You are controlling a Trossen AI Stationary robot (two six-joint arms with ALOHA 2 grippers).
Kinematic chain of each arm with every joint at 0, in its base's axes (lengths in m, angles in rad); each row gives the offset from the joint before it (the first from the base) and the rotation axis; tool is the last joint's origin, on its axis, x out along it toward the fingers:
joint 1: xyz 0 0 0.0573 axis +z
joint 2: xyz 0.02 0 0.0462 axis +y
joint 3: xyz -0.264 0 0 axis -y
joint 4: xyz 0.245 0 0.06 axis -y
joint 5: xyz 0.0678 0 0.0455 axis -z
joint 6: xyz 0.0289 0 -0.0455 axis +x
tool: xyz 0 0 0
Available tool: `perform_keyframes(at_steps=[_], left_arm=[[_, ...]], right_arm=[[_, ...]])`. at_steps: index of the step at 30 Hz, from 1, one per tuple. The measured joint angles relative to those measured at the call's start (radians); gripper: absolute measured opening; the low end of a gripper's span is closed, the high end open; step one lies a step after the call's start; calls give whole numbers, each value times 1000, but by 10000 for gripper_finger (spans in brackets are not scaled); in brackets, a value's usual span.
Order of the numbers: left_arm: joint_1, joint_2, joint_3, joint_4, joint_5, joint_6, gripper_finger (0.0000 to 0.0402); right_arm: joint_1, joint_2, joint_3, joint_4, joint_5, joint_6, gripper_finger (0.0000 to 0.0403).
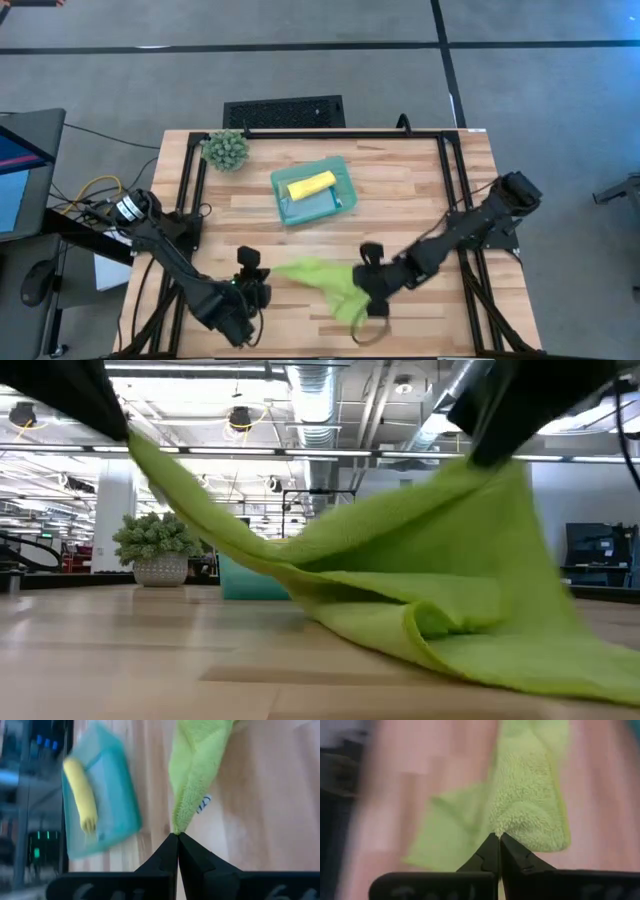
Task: Fold microfiber towels
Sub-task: Fold the light green towel
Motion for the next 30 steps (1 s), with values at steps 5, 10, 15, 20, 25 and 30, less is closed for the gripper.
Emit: perform_keyframes(at_steps=[5, 10, 15, 20, 25, 30], left_arm=[[-47, -63, 77, 4, -16, 157, 0], [-86, -177, 96, 25, -48, 192, 0], [-49, -281, -15, 40, -47, 108, 0], [55, -318, -236, 193, -33, 77, 0], [151, -309, -439, 462, 31, 123, 0], [200, -309, -532, 612, 95, 196, 0]], right_arm=[[142, -39, 0, 210, -36, -6, 22], [223, -79, 1, 383, 80, -50, 25], [218, -79, 2, 229, 336, 185, 17], [151, 25, -1, -39, 347, 487, 21], [56, 160, 0, -56, 295, 520, 34], [-38, 226, 0, -85, 125, 448, 56]])
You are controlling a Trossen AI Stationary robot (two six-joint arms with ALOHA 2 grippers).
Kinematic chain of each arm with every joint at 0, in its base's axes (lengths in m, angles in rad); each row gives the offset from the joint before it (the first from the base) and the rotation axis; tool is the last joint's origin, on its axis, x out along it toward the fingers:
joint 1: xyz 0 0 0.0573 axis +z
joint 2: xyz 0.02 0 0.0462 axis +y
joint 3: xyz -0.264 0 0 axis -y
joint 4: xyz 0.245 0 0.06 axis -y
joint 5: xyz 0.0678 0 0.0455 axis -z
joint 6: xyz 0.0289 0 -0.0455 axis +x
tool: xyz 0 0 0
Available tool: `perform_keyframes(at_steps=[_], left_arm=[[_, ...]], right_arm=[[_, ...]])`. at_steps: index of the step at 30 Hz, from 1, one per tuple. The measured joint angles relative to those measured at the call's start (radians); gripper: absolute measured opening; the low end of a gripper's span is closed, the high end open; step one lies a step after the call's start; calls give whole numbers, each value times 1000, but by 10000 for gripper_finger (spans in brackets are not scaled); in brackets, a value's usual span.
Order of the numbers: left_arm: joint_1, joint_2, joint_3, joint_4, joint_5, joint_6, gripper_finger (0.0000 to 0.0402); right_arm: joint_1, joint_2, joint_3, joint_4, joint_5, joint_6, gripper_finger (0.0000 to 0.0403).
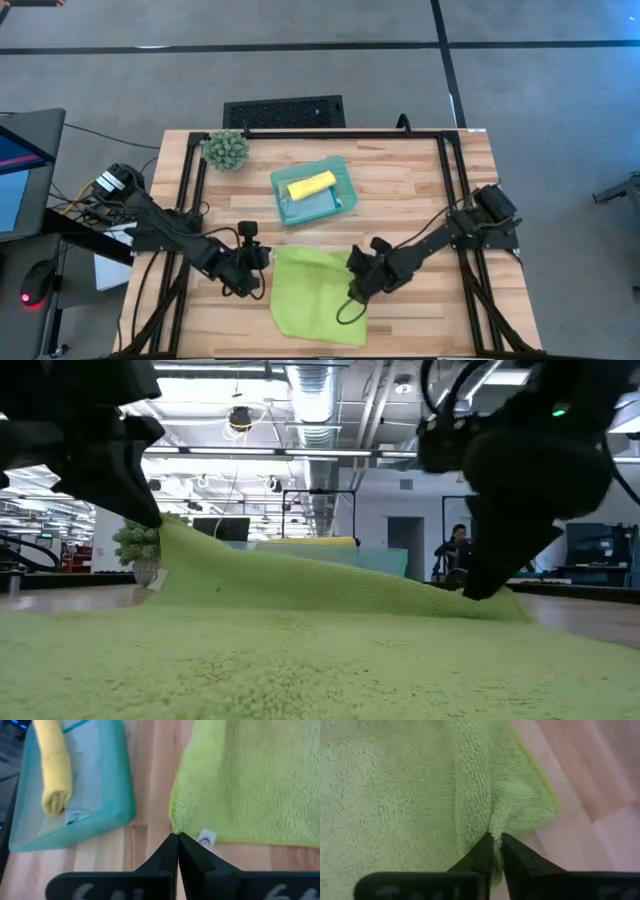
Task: Fold microfiber towels
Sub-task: Fold the light green towel
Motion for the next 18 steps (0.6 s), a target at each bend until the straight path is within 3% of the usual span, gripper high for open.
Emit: perform_keyframes(at_steps=[3, 8, 12, 16, 18], left_arm=[[4, 0, -5, 59, 48, 59, 0], [-1, 0, -5, 226, 231, 158, 0], [-9, 0, -4, 330, 327, 178, 0], [-17, 0, -4, 343, 327, 194, 0], [-18, 0, -4, 344, 312, 197, 0]], right_arm=[[-35, -14, 0, -13, -74, -63, 82], [-26, -108, 1, -13, -86, -133, 134], [-1, -147, 2, -64, 36, -29, 165], [-5, -140, -2, -149, 195, 153, 172], [-25, -109, -12, -87, 204, 153, 170]])
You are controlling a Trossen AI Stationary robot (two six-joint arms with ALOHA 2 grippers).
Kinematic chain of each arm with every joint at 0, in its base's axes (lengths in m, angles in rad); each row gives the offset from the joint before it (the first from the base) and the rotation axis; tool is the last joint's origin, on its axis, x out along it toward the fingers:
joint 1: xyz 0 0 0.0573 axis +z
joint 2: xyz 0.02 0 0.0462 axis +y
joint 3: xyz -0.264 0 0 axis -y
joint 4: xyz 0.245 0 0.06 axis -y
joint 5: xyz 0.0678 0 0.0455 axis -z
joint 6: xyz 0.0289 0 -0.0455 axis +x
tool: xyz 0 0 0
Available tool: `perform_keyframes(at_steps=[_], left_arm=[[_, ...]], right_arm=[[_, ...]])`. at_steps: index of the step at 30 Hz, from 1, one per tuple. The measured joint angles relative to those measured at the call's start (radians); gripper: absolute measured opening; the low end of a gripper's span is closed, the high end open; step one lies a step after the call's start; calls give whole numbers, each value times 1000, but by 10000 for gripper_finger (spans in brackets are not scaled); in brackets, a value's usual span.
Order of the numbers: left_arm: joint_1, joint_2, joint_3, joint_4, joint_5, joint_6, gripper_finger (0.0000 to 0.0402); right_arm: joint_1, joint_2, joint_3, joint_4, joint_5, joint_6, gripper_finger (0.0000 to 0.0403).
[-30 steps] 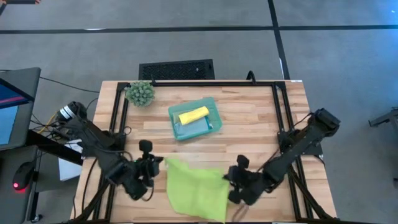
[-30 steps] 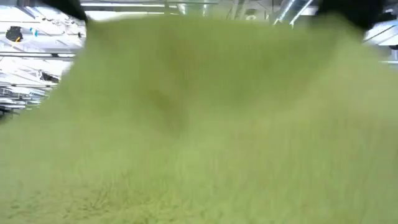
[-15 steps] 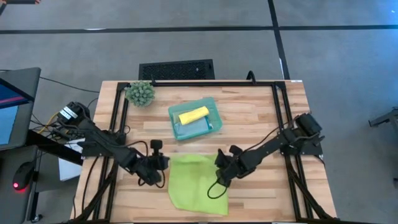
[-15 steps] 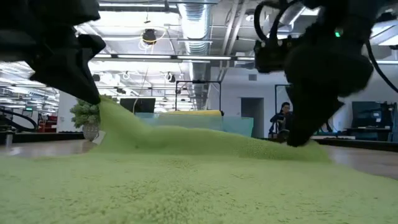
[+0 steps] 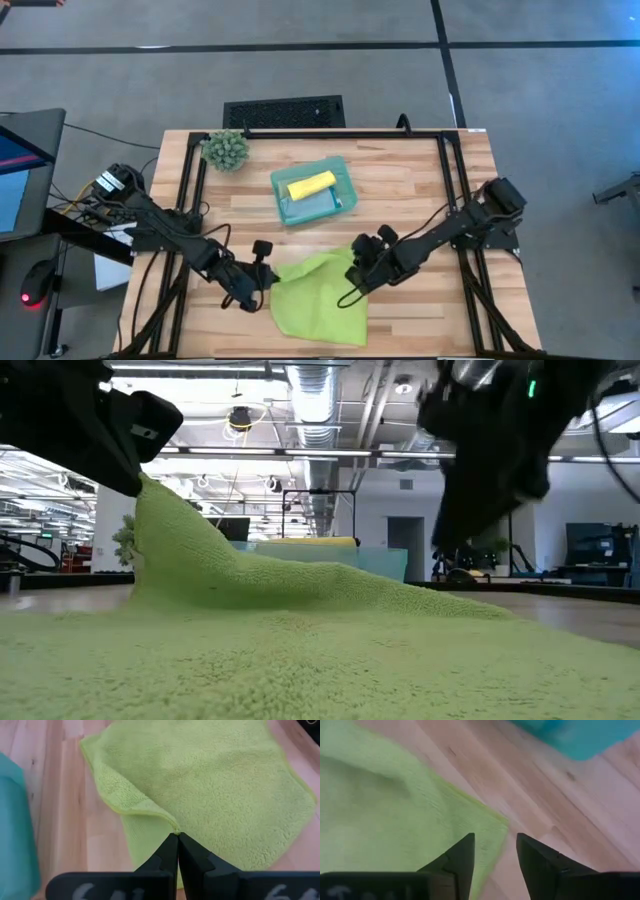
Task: Fold microfiber towels
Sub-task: Fold the light green towel
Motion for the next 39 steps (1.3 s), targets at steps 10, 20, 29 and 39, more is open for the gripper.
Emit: perform_keyframes(at_steps=[10, 20, 29, 39], left_arm=[[0, 0, 0, -12, -12, 5, 0], [0, 1, 0, -15, -20, 6, 0], [-1, 1, 0, -12, -255, -7, 0], [25, 1, 31, -18, -582, 25, 0]], right_arm=[[-111, 118, -38, 182, -49, -137, 121], [-113, 131, -37, 142, -142, -175, 37], [-59, 76, -40, 24, 62, -173, 10], [76, -73, -39, -130, 418, -90, 9]])
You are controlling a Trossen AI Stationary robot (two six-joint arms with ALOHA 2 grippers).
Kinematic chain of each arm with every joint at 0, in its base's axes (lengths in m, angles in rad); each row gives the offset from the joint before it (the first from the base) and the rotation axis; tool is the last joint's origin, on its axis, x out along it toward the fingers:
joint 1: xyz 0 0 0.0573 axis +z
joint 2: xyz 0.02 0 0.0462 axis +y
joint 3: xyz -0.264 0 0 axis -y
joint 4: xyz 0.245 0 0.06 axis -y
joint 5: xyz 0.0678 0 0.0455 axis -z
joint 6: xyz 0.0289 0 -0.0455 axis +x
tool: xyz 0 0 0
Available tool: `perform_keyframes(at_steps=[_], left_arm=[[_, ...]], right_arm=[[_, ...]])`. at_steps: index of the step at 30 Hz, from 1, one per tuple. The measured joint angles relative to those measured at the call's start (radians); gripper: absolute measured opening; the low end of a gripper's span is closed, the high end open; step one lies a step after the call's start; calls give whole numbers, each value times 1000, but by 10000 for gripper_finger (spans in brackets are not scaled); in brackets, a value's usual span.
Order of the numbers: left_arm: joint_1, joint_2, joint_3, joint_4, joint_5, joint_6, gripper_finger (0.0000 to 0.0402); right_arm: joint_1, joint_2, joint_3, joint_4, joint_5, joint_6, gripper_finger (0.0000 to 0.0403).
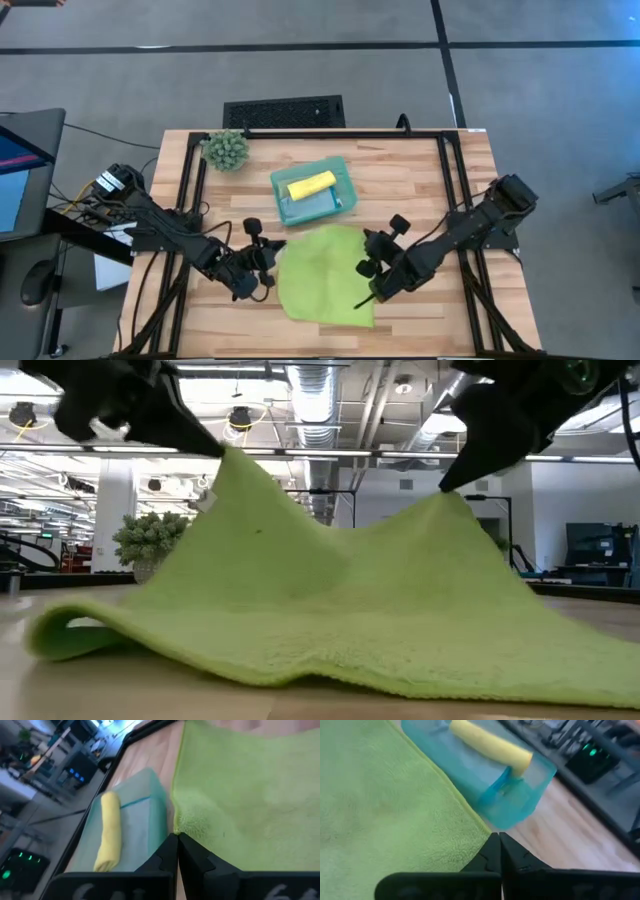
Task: Fold microfiber towels
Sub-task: Fold the light green towel
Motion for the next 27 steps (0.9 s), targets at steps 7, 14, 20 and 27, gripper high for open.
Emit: perform_keyframes(at_steps=[7, 14, 20, 27], left_arm=[[91, 0, -42, -29, 43, -68, 0], [211, 0, -24, 7, 20, 58, 0], [262, 0, -27, 1, 63, 57, 0], [160, 0, -12, 16, 115, 104, 0]], right_arm=[[5, 61, -29, -98, 70, -41, 3], [-40, 25, -28, -427, 250, 184, 8], [-24, 26, -28, -383, 250, 236, 9], [82, 46, 11, -348, 234, 110, 9]])
